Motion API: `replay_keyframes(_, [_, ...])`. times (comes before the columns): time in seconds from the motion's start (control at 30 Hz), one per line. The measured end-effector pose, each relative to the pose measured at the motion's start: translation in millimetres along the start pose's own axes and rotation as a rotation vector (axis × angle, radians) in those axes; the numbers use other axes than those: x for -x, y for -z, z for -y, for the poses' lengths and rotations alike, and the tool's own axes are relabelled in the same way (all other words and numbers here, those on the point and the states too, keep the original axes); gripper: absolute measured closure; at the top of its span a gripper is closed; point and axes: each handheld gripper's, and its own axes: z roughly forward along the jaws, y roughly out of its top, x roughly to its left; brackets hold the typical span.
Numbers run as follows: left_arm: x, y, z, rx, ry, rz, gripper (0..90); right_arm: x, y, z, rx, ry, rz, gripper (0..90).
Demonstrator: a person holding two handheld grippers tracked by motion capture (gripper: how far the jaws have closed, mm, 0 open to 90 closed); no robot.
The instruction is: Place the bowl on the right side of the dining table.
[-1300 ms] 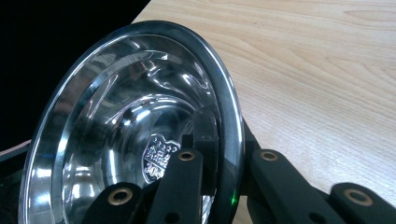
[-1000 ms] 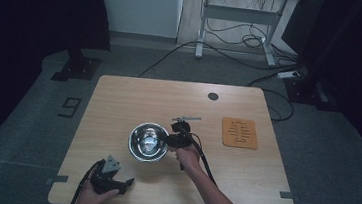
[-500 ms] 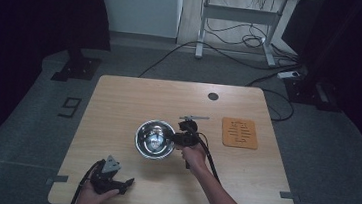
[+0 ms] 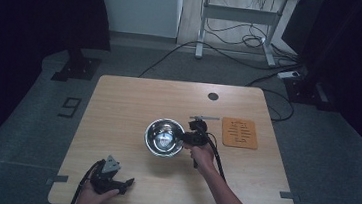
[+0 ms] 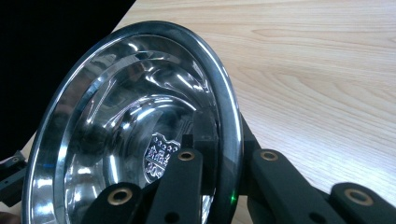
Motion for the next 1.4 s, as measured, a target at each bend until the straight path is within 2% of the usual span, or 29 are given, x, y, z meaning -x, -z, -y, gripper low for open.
replay_keyframes(0.13, [0.0,0.0,0.0,-0.001,-0.001,0.0,13.3,11.8,6.9,0.8,0.01,-0.023,0.012,85.9])
replay_keyframes(0.8, [0.0,0.0,0.0,-0.001,-0.001,0.0,13.3,43.5,32.9,-4.2,0.042,-0.061,0.07,85.8])
replay_keyframes(1.2, [-0.1,0.0,0.0,-0.001,-0.001,0.0,13.3,71.5,48.3,-5.9,0.062,-0.122,0.105,85.8])
replay_keyframes(1.4, [-0.1,0.0,0.0,-0.001,-0.001,0.0,13.3,83.3,53.8,-5.1,0.074,-0.152,0.106,85.5])
